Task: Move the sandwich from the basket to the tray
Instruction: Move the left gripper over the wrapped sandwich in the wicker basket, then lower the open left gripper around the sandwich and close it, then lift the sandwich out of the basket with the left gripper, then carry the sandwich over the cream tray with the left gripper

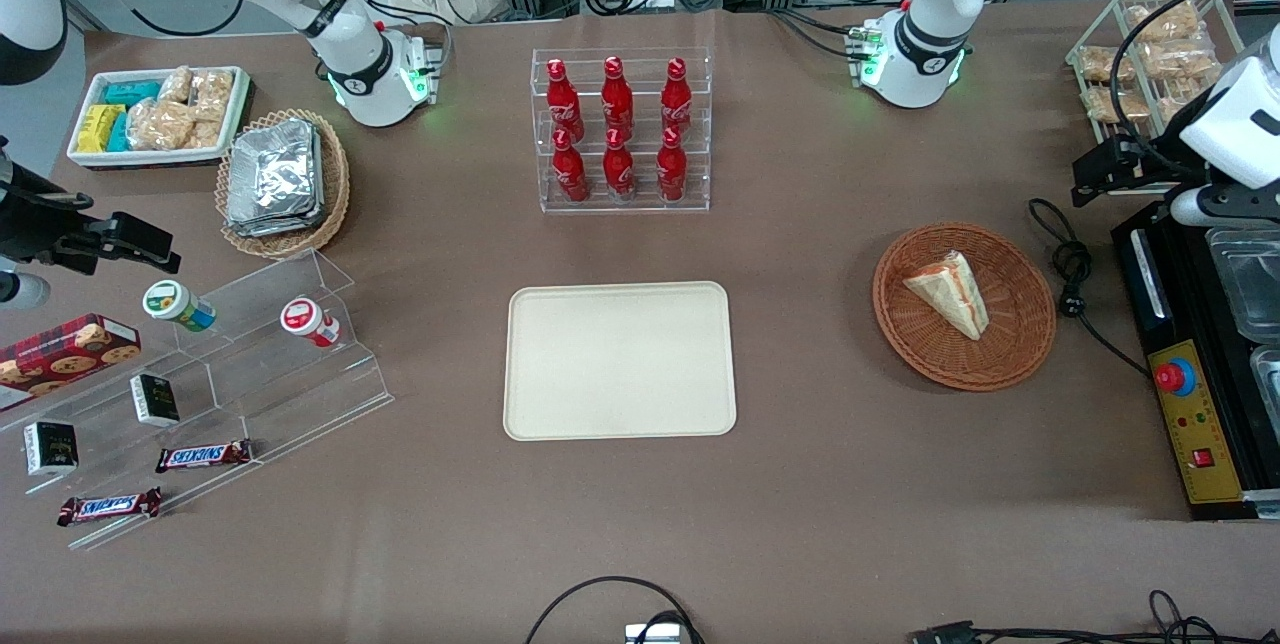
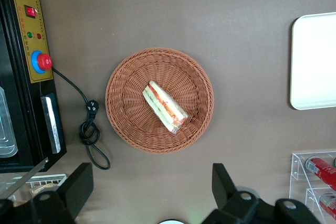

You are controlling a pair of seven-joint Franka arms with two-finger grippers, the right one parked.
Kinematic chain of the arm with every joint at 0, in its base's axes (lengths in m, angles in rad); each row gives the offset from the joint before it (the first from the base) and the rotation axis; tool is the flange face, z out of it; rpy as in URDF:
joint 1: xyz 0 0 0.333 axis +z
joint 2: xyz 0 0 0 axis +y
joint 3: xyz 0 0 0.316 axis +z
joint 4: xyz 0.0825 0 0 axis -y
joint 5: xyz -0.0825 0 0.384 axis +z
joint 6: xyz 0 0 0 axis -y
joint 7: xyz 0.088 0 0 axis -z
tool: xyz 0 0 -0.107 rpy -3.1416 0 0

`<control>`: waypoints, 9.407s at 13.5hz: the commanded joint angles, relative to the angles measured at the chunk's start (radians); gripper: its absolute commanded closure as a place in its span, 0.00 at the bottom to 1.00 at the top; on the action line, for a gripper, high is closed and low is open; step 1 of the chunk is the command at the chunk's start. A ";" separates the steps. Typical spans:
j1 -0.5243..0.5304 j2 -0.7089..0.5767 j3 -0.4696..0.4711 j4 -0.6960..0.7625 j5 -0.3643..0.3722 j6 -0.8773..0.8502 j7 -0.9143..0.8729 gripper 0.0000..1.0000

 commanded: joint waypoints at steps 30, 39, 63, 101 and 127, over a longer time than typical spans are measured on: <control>-0.018 -0.065 -0.019 -0.797 -0.006 0.746 -0.610 0.00; -0.016 0.026 -0.019 -0.896 -0.006 0.986 -0.612 0.00; -0.016 0.028 -0.019 -0.902 0.005 1.017 -0.491 0.68; -0.038 0.432 -0.560 -0.043 0.150 0.462 -0.585 0.79; -0.266 0.867 -0.571 0.084 0.572 0.595 -0.937 0.67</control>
